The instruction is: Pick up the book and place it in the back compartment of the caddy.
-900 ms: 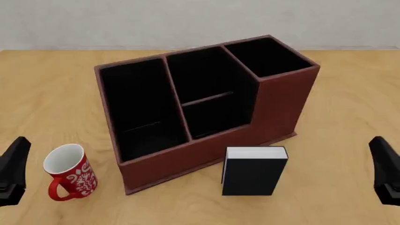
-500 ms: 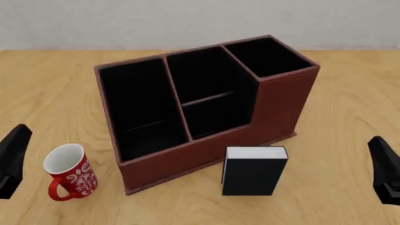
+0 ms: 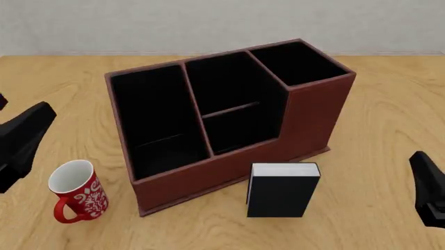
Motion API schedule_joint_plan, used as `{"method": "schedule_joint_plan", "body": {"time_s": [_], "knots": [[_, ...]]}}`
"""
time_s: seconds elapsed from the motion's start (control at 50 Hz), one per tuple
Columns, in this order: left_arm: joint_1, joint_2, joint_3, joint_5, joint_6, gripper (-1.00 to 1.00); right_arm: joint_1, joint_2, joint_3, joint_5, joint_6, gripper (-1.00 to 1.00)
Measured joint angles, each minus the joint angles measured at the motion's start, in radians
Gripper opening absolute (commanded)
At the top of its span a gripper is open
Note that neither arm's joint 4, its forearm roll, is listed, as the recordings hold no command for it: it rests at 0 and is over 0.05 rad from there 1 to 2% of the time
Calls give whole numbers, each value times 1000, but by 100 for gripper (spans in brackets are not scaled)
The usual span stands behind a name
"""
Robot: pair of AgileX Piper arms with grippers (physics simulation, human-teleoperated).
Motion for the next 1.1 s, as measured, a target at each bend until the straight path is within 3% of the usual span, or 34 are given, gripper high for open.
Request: {"method": "schedule_joint_plan", "body": {"time_s": [0.62,1.1], "knots": [[-406,451,-265,-60,45,100,0,7,0,-7,0,100],[-568,677,-431,-3,53,100,0,5,-1,-5,0,100]]}}
